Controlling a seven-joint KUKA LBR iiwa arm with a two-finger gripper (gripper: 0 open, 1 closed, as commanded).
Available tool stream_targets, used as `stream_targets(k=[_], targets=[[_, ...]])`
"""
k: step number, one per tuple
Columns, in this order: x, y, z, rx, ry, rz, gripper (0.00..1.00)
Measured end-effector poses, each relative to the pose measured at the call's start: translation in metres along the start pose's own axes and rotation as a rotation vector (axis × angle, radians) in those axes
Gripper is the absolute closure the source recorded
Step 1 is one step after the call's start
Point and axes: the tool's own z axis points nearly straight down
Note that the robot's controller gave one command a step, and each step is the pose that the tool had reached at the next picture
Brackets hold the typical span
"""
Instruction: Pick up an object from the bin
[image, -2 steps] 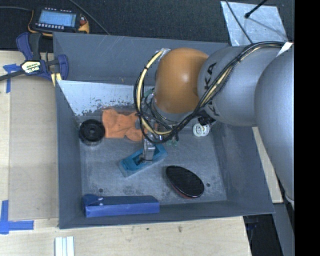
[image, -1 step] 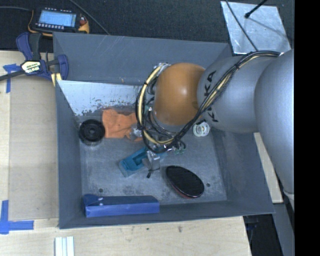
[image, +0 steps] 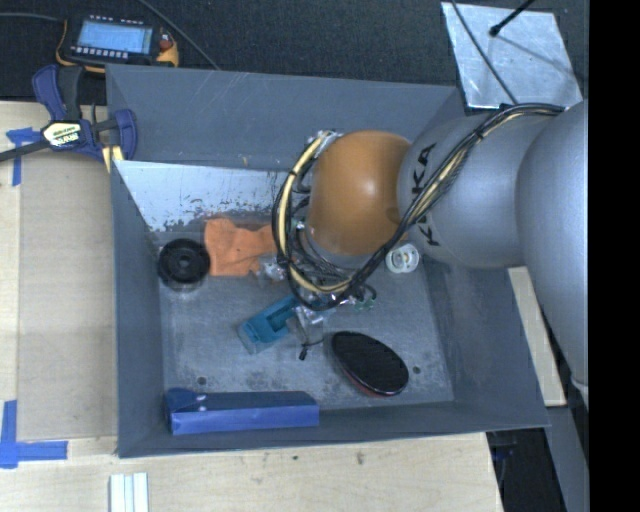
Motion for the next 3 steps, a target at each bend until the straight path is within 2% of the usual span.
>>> stream_targets(k=[1,2,3], targets=[[0.004,-0.015,-0.014,0.009,-0.005,-0.008,0.0],[0.004,-0.014,0.003,0.006,0.004,-0.087,0.0],[0.004,-0.018,0.014,0.006,0.006,-0.314,1.0]])
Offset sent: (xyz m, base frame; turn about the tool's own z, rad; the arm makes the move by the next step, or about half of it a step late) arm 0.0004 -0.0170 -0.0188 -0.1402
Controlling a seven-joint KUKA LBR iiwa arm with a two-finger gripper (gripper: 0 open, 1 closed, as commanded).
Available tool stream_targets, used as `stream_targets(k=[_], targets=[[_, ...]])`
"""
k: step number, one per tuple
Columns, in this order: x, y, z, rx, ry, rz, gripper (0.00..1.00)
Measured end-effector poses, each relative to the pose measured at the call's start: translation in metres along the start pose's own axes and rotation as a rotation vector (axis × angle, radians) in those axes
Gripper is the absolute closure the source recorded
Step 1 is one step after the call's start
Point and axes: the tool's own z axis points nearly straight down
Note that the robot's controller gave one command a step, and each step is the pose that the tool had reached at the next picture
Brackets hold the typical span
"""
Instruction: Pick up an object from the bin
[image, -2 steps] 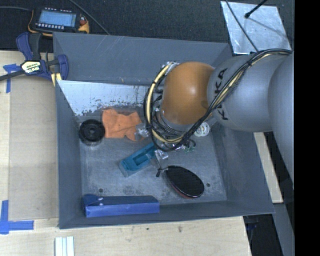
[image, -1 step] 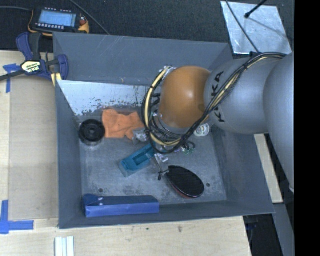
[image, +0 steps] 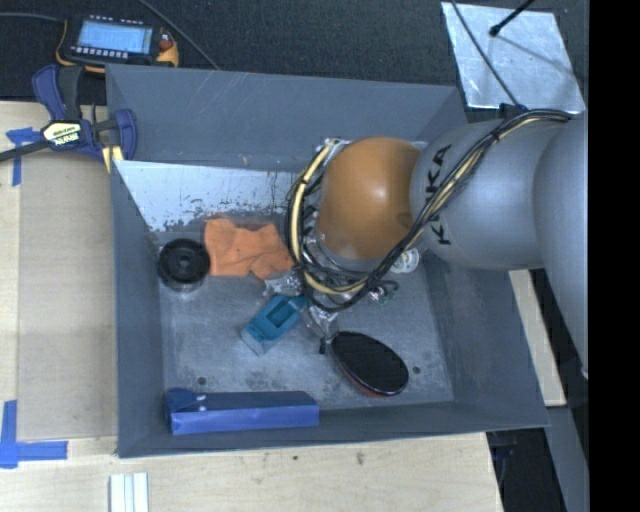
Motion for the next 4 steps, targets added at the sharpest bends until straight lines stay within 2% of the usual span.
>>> stream_targets(k=[2,3,4], targets=[[0.001,0.001,-0.005,-0.001,-0.001,0.001,1.0],[0.003,0.002,-0.022,-0.003,0.005,-0.001,1.0],[0.003,0.001,-0.041,-0.001,0.003,0.0,1.0]])
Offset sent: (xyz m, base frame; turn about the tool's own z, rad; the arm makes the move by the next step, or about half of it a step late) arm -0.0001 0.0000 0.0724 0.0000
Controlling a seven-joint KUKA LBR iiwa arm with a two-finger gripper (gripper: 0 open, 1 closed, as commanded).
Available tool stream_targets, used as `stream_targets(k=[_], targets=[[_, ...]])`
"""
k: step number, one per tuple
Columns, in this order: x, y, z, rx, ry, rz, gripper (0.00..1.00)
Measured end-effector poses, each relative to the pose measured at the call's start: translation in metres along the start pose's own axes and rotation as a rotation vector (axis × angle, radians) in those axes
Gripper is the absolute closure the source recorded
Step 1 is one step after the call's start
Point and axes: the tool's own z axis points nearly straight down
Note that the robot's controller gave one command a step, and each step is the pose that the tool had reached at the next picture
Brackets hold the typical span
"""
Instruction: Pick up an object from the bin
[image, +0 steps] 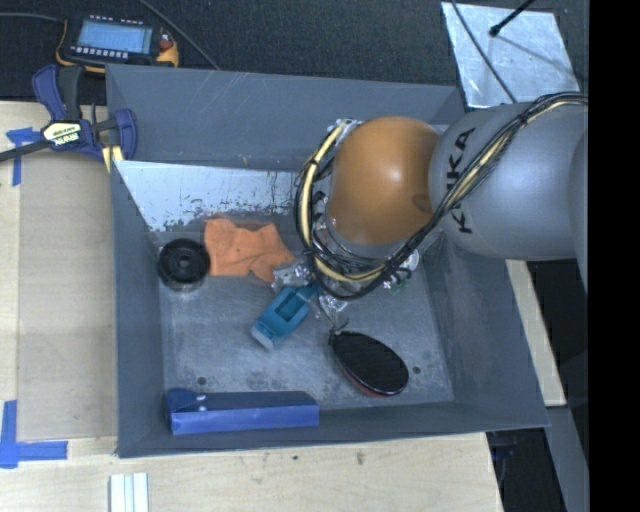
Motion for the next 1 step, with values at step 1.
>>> stream_targets(k=[1], targets=[[0.0001,0.0,-0.0151,0.001,-0.002,0.001,1.0]])
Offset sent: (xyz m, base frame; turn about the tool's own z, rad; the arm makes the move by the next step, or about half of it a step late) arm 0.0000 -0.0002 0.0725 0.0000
